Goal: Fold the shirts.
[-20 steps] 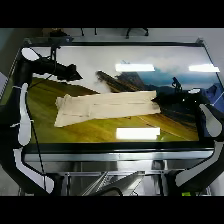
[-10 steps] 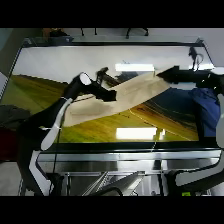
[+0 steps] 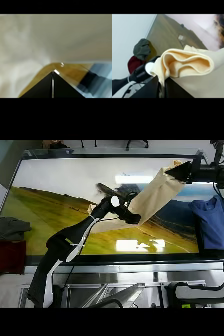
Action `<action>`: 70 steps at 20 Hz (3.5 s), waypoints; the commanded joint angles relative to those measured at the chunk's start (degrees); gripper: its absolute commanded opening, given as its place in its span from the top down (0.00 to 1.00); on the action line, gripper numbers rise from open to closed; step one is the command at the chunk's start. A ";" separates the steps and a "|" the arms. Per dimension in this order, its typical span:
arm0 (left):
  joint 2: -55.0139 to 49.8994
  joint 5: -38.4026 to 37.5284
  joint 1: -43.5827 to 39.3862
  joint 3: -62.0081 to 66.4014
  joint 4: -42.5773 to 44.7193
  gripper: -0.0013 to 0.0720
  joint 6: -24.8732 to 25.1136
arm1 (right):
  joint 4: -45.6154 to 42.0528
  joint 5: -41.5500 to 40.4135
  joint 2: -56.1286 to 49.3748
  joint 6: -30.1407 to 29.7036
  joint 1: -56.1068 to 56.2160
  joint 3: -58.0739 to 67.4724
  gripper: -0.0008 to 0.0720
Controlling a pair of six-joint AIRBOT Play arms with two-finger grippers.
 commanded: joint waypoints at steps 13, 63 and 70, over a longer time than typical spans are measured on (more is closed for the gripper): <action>64.92 -14.93 38.10 -18.91 0.20 0.96 2.69 | -4.13 -28.55 -14.12 -3.76 36.96 -4.31 0.96; 85.24 -9.33 47.12 -44.83 0.15 0.96 4.63 | -5.11 -22.18 -13.05 7.08 -6.54 9.68 0.96; 85.26 -9.55 47.12 -44.83 0.15 0.96 4.66 | -5.07 -20.41 -10.69 14.16 -29.38 9.92 0.96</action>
